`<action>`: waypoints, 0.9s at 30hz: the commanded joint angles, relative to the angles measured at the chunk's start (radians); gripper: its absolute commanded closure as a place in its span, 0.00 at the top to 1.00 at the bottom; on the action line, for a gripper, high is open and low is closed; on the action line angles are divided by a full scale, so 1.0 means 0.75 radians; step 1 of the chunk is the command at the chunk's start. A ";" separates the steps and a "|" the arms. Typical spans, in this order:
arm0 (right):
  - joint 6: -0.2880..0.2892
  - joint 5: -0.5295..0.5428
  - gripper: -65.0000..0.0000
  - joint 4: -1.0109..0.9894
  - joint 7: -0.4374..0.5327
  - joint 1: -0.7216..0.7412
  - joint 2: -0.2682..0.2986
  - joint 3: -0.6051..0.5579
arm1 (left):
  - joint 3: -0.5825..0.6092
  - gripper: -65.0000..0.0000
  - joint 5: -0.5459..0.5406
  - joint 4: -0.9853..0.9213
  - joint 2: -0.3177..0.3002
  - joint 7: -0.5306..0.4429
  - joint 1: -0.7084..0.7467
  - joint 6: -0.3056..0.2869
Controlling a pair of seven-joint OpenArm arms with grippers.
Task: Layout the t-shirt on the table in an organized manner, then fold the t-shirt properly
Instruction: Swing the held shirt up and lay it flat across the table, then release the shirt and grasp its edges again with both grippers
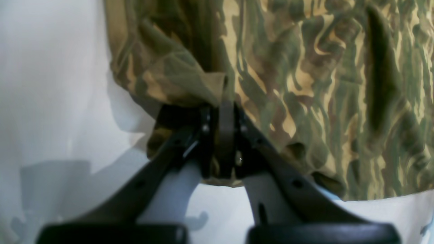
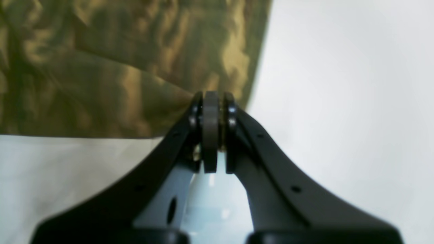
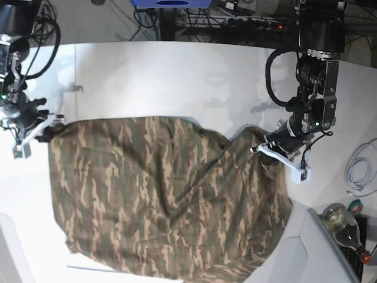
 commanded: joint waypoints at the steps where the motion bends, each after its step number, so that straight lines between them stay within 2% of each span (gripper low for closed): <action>1: 0.002 0.014 0.01 0.022 0.034 0.018 0.013 0.004 | -0.007 0.00 -0.007 0.030 -0.020 -0.022 -0.011 -0.003; 3: 0.000 0.014 0.03 0.026 0.029 0.013 0.015 0.004 | -0.007 0.00 -0.007 0.036 -0.039 -0.012 -0.009 -0.003; 5: -0.002 0.014 0.15 0.028 -0.011 0.013 0.017 0.004 | -0.007 0.00 -0.007 0.036 -0.045 -0.012 -0.005 -0.003; 6: -0.002 0.014 0.23 0.043 -0.044 0.013 0.017 0.004 | -0.019 0.10 -0.007 0.036 -0.047 -0.012 0.013 -0.003; 8: -0.002 0.014 0.41 0.108 -0.099 0.001 0.009 0.033 | -0.033 0.45 -0.007 0.063 -0.053 -0.016 0.042 -0.003; 10: -0.002 0.016 0.58 0.220 -0.110 -0.046 -0.013 0.074 | -0.066 0.77 -0.009 0.134 -0.096 -0.012 0.081 -0.003; 11: -0.002 0.016 0.64 0.290 -0.112 -0.064 -0.034 0.092 | -0.076 0.91 -0.009 0.175 -0.104 -0.014 0.103 -0.003; 12: -0.002 0.016 0.67 0.362 -0.114 -0.087 -0.054 0.100 | -0.088 1.00 -0.011 0.230 -0.116 -0.012 0.124 -0.003; 16: -0.002 0.020 0.68 0.644 -0.114 -0.191 -0.126 0.053 | -0.160 1.00 -0.009 0.451 -0.151 -0.020 0.197 -0.003; 18: -0.002 0.016 0.67 0.654 -0.114 -0.193 -0.169 -0.043 | -0.178 1.00 -0.009 0.466 -0.141 -0.020 0.132 -0.003; 19: -0.002 0.014 0.64 0.636 -0.114 -0.183 -0.183 -0.086 | -0.176 0.97 -0.009 0.439 -0.137 -0.020 0.071 -0.003; 21: -0.002 0.014 0.48 0.566 -0.114 -0.148 -0.210 -0.161 | -0.142 0.70 -0.003 0.308 -0.120 -0.020 -0.073 -0.003; 22: -0.002 0.014 0.36 0.517 -0.114 -0.126 -0.224 -0.190 | -0.105 0.50 0.034 0.204 -0.108 -0.020 -0.175 -0.003; 24: -0.002 0.014 0.09 0.413 -0.114 -0.077 -0.246 -0.192 | -0.005 0.03 0.171 -0.052 -0.073 -0.024 -0.369 -0.003; 25: -0.002 0.014 0.00 0.368 -0.114 -0.056 -0.265 -0.190 | 0.040 0.00 0.244 -0.173 -0.047 -0.030 -0.451 -0.003; 27: -0.002 0.014 0.01 0.276 -0.112 -0.015 -0.279 -0.143 | 0.147 0.00 0.426 -0.443 0.019 -0.130 -0.594 -0.003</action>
